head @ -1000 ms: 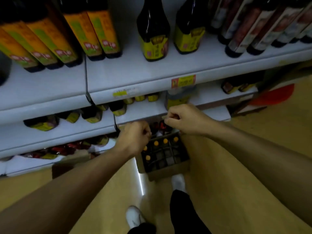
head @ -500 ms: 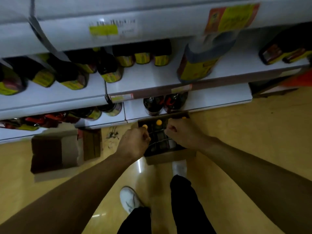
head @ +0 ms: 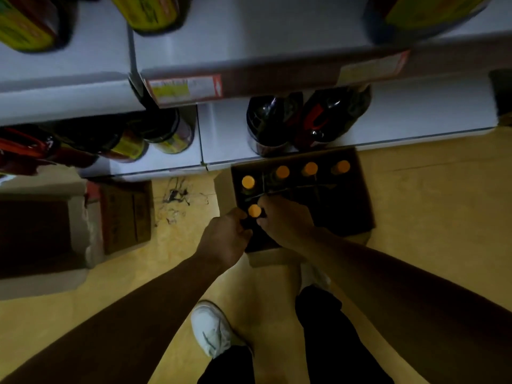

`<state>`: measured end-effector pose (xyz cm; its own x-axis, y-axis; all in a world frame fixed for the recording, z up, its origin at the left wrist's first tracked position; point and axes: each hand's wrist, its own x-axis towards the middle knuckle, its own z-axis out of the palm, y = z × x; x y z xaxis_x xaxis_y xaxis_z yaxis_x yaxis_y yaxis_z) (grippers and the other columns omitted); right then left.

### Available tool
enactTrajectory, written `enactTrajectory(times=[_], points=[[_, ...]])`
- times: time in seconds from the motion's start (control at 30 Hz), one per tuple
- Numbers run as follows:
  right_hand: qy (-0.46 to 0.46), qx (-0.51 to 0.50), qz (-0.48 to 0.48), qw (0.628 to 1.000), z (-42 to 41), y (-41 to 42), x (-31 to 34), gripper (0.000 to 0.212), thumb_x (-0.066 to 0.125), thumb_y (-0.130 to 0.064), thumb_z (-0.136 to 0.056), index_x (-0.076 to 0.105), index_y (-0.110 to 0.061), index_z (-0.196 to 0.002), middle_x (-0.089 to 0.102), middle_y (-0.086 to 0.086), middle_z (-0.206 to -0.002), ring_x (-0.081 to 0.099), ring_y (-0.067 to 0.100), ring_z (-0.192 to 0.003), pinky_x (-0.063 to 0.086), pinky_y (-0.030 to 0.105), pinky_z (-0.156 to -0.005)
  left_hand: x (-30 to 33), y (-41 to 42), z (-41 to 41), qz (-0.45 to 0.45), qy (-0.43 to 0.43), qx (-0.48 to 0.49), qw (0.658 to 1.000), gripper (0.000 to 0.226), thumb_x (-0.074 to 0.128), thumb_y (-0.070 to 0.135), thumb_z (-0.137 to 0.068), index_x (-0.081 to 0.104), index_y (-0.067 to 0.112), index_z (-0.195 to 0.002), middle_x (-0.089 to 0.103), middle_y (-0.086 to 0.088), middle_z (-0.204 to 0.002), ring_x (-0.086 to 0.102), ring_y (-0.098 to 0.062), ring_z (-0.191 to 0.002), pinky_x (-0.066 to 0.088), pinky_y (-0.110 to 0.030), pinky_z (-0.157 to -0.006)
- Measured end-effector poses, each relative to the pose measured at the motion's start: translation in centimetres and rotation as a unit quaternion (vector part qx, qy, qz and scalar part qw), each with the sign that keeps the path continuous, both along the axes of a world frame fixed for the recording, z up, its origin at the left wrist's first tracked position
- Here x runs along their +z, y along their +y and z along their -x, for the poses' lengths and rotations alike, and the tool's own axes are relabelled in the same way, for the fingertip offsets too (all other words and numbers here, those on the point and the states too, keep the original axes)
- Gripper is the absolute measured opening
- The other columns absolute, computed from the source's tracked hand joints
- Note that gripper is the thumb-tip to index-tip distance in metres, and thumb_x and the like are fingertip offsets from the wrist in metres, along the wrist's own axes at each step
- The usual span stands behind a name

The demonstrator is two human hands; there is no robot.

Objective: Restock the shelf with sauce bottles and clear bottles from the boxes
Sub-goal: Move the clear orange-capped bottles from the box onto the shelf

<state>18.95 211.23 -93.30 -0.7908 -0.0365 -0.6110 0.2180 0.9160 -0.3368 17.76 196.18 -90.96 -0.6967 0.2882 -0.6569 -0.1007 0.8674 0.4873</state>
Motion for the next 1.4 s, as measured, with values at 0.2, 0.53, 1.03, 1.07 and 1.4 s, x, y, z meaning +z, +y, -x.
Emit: enactTrajectory(times=[0.2,0.53,1.03,1.07,1.4], points=[[0.001,0.100,-0.066,0.993,0.5,-1.6,-5.8,0.053,0.052,-0.034,-0.098,0.030,-0.024,-0.146,0.047,0.016,-0.133,0.054,0.036,-0.115,0.044,0.039,-0.078,-4.9,0.0,-0.1,-0.010,-0.009,-0.006,1.000,0.034,0.054,0.012,-0.093,0.051,0.019,-0.127,0.067,-0.006,-0.108,0.059,-0.016,-0.079,0.046,-0.021,-0.058],[0.020,0.144,-0.058,0.988,0.9,-2.3,-8.2,0.039,0.045,-0.028,-0.102,0.035,-0.016,-0.137,0.055,0.014,-0.118,0.057,0.033,-0.100,0.035,0.035,-0.065,-6.6,0.5,0.0,-0.013,-0.005,-0.008,1.000,0.018,0.051,0.011,-0.092,0.057,0.017,-0.108,0.067,-0.005,-0.096,0.064,-0.023,-0.081,0.055,-0.037,-0.070],[0.095,0.100,0.009,0.990,0.3,-0.2,3.2,0.022,0.055,-0.031,-0.092,0.042,-0.019,-0.104,0.054,-0.002,-0.084,0.060,0.024,-0.081,0.026,0.027,-0.054,-1.3,0.9,0.1,-0.056,-0.011,-0.029,0.998,0.050,0.061,0.010,-0.084,0.045,0.022,-0.130,0.056,-0.004,-0.105,0.058,-0.027,-0.095,0.052,-0.036,-0.074],[0.105,0.089,0.018,0.990,0.6,0.0,4.3,0.023,0.056,-0.033,-0.090,0.037,-0.022,-0.097,0.049,-0.005,-0.077,0.056,0.021,-0.073,0.022,0.026,-0.050,-0.5,1.0,0.3,-0.053,-0.002,-0.031,0.998,0.054,0.063,0.012,-0.084,0.044,0.022,-0.133,0.054,-0.006,-0.111,0.057,-0.026,-0.097,0.052,-0.038,-0.078],[0.165,0.041,0.063,0.983,2.7,2.2,17.5,0.029,0.064,-0.042,-0.080,0.042,-0.025,-0.087,0.047,-0.009,-0.069,0.043,0.007,-0.060,0.033,0.026,-0.053,10.2,2.2,2.8,-0.158,0.010,-0.016,0.987,0.049,0.073,0.011,-0.081,0.053,0.020,-0.125,0.059,-0.011,-0.122,0.060,-0.026,-0.108,0.053,-0.041,-0.092]])
